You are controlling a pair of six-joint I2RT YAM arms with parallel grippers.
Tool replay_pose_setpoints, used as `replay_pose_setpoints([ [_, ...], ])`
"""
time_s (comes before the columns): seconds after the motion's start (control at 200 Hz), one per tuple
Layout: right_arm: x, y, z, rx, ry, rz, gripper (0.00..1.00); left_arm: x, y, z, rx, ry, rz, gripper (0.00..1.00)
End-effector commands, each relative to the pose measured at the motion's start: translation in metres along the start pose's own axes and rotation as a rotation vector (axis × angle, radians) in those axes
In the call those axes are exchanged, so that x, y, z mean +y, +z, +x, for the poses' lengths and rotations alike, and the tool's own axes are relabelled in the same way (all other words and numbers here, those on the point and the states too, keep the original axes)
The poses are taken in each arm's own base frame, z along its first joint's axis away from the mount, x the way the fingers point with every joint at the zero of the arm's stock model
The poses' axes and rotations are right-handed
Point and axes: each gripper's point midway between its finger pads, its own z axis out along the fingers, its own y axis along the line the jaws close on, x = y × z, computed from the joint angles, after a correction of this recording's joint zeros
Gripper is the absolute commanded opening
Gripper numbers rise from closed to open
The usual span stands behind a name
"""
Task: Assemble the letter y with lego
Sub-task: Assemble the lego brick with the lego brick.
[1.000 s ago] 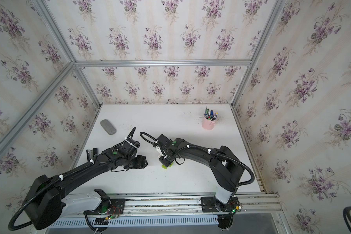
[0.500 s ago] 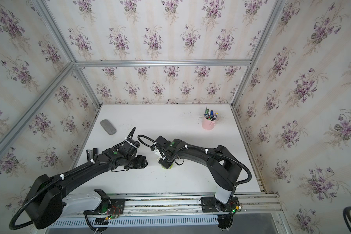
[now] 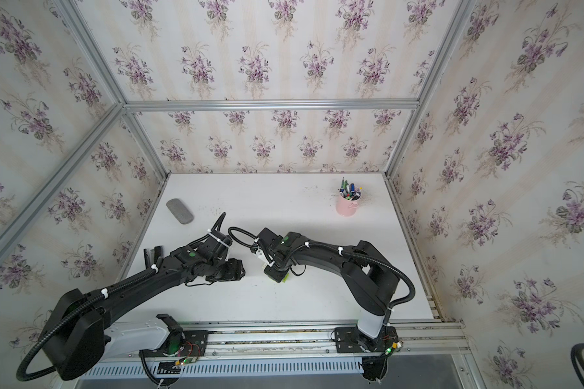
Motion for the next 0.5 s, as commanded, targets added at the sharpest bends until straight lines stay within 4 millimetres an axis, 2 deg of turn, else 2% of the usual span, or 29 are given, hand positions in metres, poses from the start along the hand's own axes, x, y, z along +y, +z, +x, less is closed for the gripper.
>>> replay_pose_setpoints([
  [0.0,-0.0017,0.0018,-0.0037,-0.007,-0.018,0.016,0.23,0.0009,0.0007,0.0,-0.001,-0.002,-0.003,0.72],
  [0.495,-0.0028,0.0071,-0.0007,0.005,-0.04,0.024,0.22,0.0027,0.003,0.0006,0.002,-0.009,-0.008,0.72],
])
